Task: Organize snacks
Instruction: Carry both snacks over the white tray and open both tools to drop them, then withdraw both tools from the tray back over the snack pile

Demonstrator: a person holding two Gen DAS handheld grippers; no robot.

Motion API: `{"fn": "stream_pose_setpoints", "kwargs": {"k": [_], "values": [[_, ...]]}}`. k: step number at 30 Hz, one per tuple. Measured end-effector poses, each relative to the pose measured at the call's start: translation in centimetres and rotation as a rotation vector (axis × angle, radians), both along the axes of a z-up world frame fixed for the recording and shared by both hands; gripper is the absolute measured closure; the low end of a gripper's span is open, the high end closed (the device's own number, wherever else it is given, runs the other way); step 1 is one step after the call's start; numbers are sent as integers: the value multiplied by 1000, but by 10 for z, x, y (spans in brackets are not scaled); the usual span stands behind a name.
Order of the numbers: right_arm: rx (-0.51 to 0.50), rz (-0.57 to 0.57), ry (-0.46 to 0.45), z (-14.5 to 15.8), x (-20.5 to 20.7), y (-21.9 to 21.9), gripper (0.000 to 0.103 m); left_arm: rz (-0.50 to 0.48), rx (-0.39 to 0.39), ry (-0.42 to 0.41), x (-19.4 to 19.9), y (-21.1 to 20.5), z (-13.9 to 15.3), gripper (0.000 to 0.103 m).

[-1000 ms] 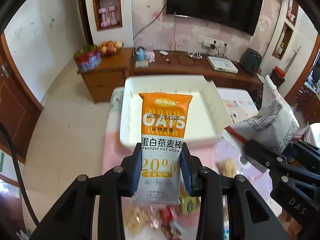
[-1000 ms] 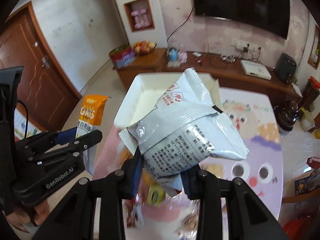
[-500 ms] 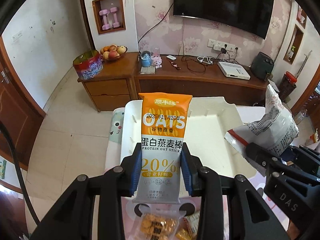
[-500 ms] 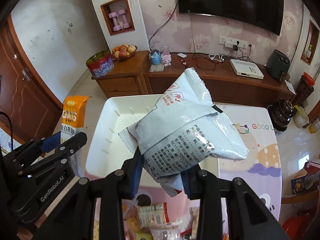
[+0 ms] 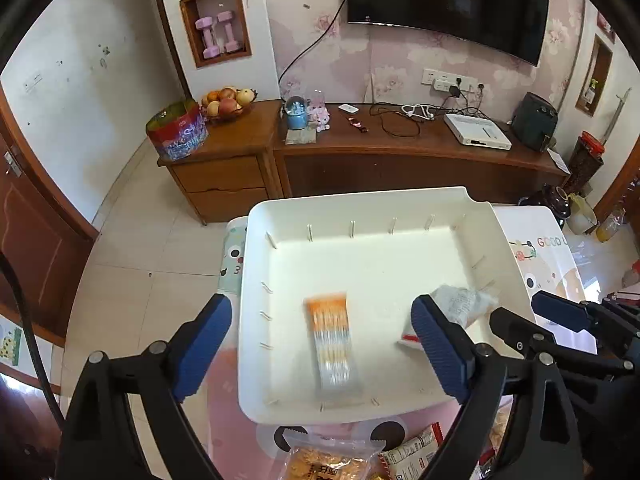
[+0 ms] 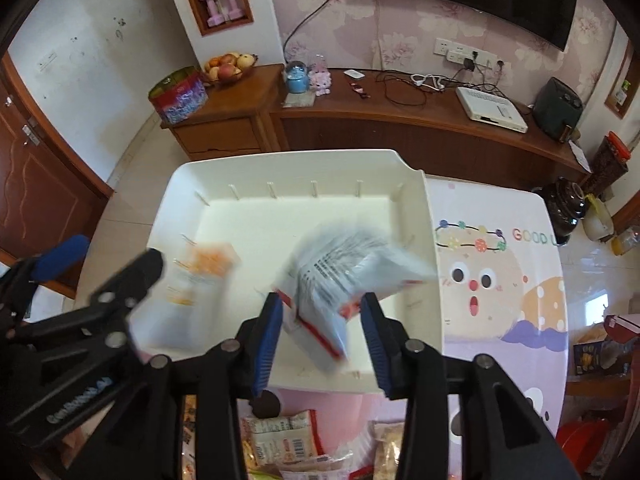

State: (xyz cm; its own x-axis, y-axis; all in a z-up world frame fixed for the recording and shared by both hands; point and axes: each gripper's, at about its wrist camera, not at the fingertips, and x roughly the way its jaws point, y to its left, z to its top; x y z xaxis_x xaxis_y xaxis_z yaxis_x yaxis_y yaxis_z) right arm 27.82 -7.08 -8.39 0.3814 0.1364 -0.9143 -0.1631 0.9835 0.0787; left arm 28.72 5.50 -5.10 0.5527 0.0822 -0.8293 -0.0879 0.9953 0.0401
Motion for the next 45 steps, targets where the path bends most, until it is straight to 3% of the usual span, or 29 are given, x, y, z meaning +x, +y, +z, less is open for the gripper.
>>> {"fn": "stream_pose_setpoints", "kwargs": {"k": [6,16,21,24,28,37,45], "values": [[43,-34,-19,8,-5,-10,45,10,-60,-44,-11,7,8,12],[68,-40,-48,31,-27,-15,44,11,-97,-123,-45,13,30,12],[57,-19,-89,49,-52,-16,44,5,-44,-133,-71,8,44,12],[63,-13,-91,60,-71,-19,44,0,7,-100,-88,2,50,12],[115,-26,-128,81,-101,-28,44,3,-34,-119,-121,0,62,12],[80,43,-256,129,-183,-38,44,10,-39,-187,-204,-14,91,12],[40,87,-283,134,-254,-51,44,5,-67,-209,-266,-34,96,12]]}}
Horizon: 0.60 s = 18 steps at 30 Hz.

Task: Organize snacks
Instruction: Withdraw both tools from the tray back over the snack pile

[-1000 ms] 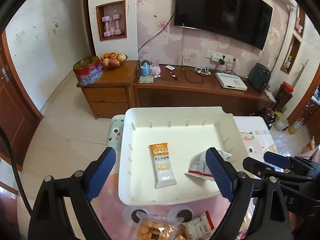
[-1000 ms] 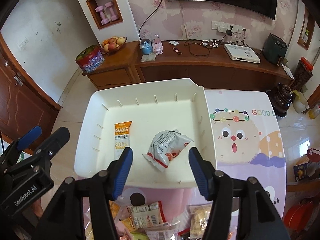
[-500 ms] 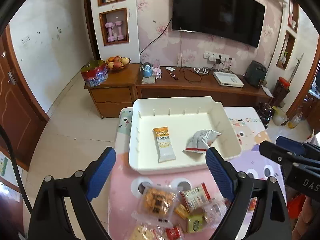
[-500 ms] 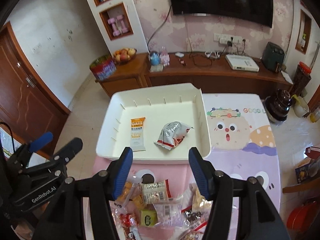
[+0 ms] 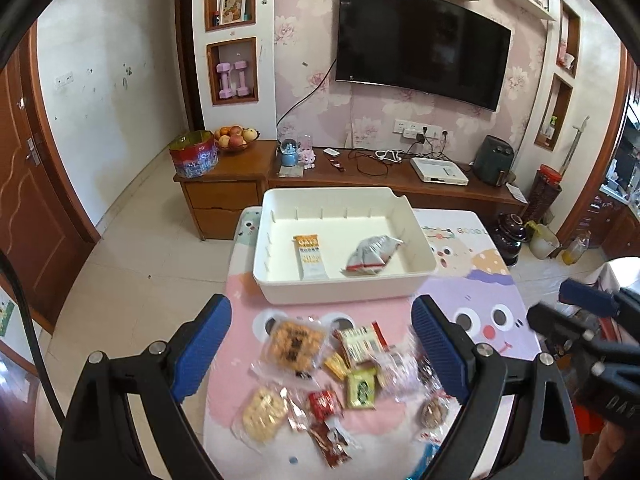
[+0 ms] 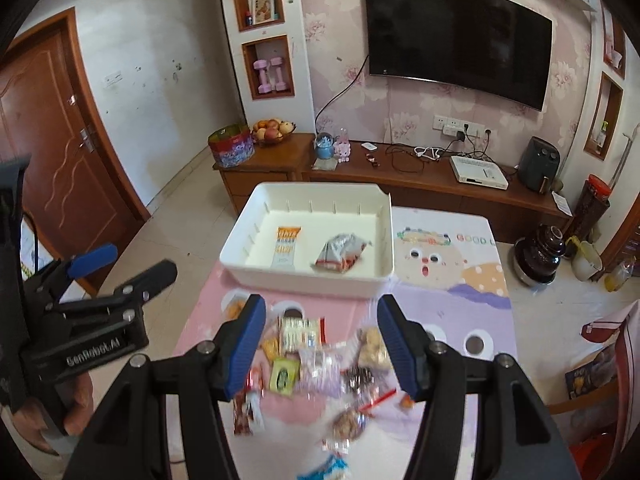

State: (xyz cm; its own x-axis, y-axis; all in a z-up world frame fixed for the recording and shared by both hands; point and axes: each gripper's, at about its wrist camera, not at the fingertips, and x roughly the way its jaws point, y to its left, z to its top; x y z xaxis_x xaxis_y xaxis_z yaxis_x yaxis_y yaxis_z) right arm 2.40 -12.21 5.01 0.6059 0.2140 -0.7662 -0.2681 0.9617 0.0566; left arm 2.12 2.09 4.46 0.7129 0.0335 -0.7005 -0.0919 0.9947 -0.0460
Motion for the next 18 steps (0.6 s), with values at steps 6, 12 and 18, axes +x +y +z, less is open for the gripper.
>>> {"fn": "stream_pose_setpoints", "kwargs": {"k": [6,12,18], "values": [[-38,-16,37,-27,-39,-13,44,12,-2,2,-33,-8,-17,12],[-54,-43,93,-59,-63,-22,44,5,-6,72,-51,-12,-50,12],[-62,-65,193,-96,-71,-28,44,6,-5,164,-54,-19,-85,12]]}}
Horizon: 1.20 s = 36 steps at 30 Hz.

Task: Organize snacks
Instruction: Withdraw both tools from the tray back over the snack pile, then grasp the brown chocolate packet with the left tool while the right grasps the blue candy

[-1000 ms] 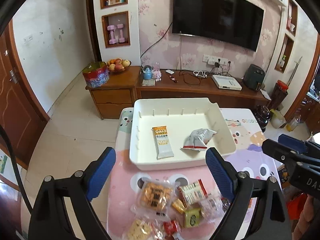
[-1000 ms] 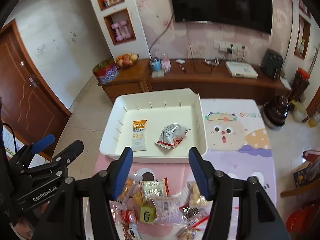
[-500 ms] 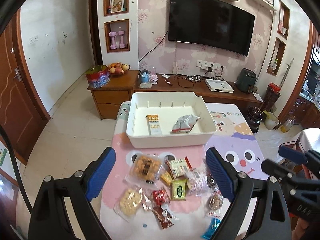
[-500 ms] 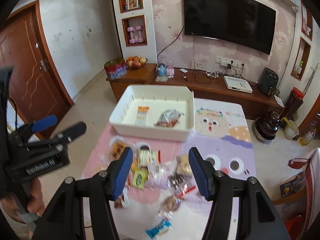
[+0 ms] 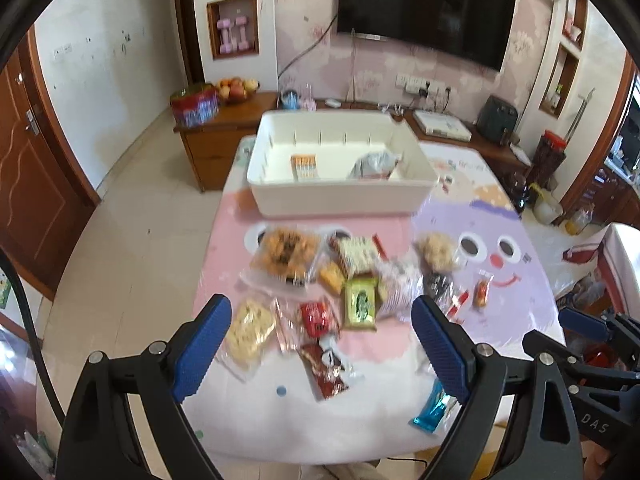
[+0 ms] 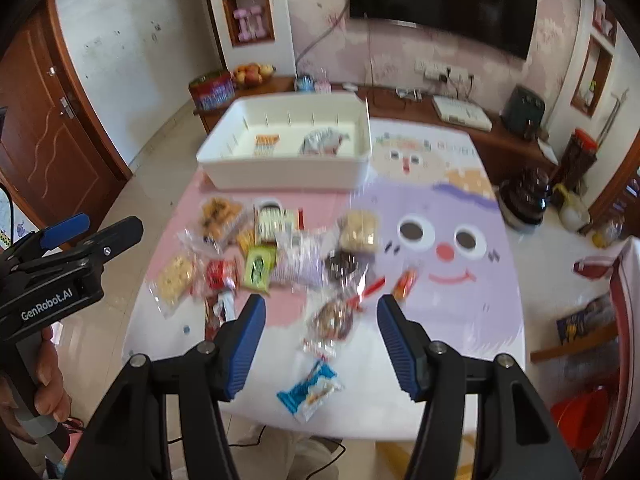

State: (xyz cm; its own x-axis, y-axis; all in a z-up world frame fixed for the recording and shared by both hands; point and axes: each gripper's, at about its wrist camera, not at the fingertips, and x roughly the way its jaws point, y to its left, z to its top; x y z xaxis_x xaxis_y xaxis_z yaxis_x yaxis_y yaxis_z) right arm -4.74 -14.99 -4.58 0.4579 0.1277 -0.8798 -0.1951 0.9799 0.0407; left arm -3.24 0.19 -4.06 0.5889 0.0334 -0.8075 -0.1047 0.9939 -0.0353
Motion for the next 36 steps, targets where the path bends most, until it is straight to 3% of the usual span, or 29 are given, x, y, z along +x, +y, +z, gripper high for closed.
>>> {"fn": "stream_pose_setpoints", "kwargs": {"k": [10,19,26,31,35,36], "values": [[50,-100,298,-103,2,-19,44,17,-73,254,18,6,-94,12],[152,-190,498,-161,-4,-24,44,53,-120,419,31,5,-168,19],[150,-201,545,-182,-1,-12,44,83,-143,462,38,2,-194,22],[81,-166,527,-183,-4,2,45,109,-168,502,39,6,-209,37],[30,-137,501,-183,-4,14,58,113,-155,492,38,6,-211,46],[26,-128,497,-183,-4,14,64,116,-143,490,38,6,-210,54]]}}
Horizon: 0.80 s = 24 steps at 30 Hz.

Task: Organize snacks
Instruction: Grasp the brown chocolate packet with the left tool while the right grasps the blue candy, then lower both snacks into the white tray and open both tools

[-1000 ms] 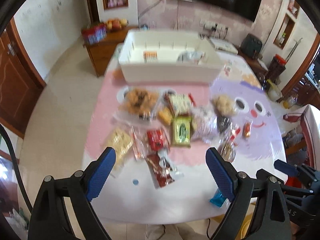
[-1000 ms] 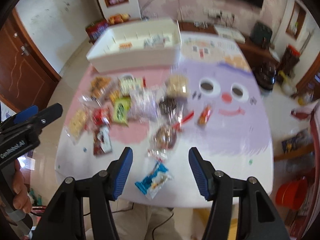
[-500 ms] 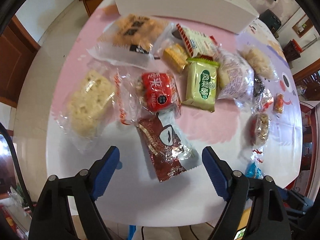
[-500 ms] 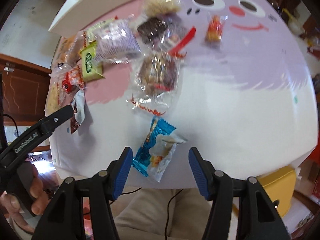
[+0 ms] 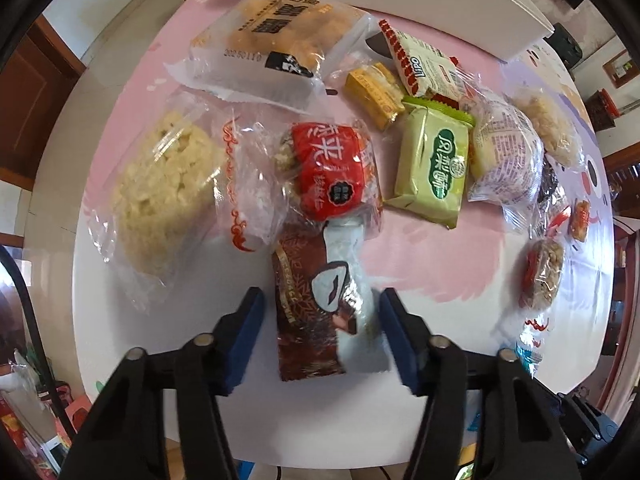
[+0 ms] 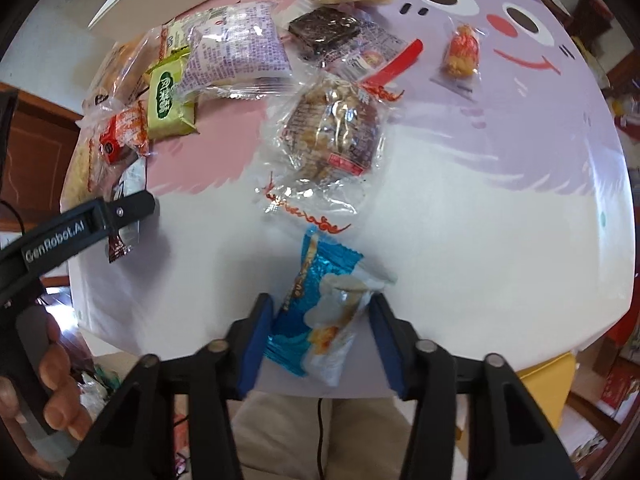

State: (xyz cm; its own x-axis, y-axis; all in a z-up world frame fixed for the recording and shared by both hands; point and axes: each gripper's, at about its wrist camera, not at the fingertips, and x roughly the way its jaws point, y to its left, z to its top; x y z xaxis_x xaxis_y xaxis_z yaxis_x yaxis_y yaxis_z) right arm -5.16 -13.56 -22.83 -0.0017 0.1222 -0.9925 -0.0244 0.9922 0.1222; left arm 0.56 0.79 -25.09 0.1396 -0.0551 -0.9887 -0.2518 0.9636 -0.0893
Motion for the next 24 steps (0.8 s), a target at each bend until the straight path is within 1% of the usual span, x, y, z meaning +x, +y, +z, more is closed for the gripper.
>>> {"fn": "stream_pose_setpoints", "kwargs": {"k": [1,2,3,4,7,8,11,14,17,20,24], "values": [[0,7,-1,0,0,1,70,-4,15,1,2,-1,1,59],[1,13,-2,-1,-2,2,71,-13,23,4,3,-1,1,60],[3,20,-5,0,-3,3,72,-21,34,6,7,0,1,67],[4,25,-7,0,-2,2,72,-28,44,7,8,-1,1,69],[3,59,-29,9,-6,9,73,-29,34,11,10,-1,1,72],[6,69,-36,15,-5,4,73,-27,30,13,9,-1,1,72],[21,102,-73,29,-4,11,73,-25,21,13,-4,-3,8,73],[32,127,-117,46,-2,17,73,-37,15,-9,-16,-7,23,73],[48,140,-162,63,2,22,73,-53,12,-47,-21,-11,45,73],[61,149,-209,79,11,20,73,-78,30,-104,-23,-16,71,73],[79,151,-266,102,21,14,73,-94,41,-179,-17,-17,107,73]]}}
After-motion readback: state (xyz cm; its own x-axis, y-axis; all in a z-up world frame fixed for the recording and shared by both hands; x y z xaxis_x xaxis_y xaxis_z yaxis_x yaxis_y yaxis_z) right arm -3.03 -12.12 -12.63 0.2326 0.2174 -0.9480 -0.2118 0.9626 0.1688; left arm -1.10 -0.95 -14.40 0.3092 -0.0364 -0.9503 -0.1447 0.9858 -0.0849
